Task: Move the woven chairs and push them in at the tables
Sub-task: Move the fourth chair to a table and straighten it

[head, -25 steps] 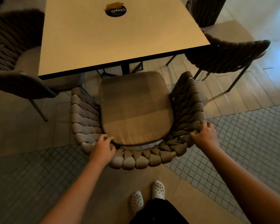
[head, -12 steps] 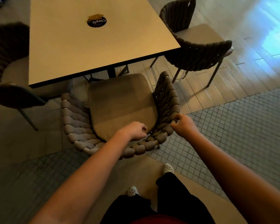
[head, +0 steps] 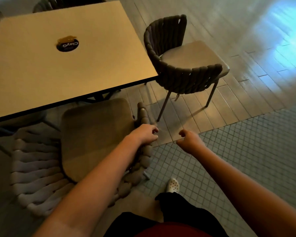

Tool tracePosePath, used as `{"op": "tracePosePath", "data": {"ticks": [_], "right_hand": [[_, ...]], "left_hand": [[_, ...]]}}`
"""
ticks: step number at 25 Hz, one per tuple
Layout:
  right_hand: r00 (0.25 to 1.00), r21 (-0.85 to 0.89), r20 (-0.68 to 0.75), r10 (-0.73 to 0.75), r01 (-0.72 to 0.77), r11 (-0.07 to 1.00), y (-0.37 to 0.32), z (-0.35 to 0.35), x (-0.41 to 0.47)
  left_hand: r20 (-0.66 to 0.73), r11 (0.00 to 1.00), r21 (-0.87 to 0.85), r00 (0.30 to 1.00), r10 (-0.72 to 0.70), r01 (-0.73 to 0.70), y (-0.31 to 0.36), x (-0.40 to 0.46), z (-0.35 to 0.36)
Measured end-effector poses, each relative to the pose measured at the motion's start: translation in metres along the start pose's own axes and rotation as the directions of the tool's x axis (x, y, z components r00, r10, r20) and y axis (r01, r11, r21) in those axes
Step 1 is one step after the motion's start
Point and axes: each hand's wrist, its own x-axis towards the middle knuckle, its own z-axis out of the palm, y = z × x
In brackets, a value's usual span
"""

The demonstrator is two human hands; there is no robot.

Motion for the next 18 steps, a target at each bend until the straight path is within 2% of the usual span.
{"op": "tracePosePath", "data": {"ticks": [5,8,14,18], "right_hand": [[0.998,-0.190,0.037,-0.049,0.055,0.980,0.050,-0.082,0.070],[0.997,-0.181,0.014,-0.081,0.082,0.980,0.059,-0.100,0.103],[0.998,-0.192,0.051,-0.030,0.040,0.981,0.076,-0.122,0.158],[0.996,-0.241,0.085,-0.025,0.045,0.969,0.081,-0.139,0.208]], "left_hand": [[-0.048,1.000,0.022,0.999,0.001,0.000,0.074,0.071,-0.005],[-0.070,0.999,0.030,0.998,-0.009,0.012,0.092,0.097,-0.012],[-0.048,0.998,0.046,0.998,-0.035,0.038,0.116,0.165,-0.033],[0.037,0.997,0.081,0.999,-0.014,0.011,0.124,0.233,-0.057]]}}
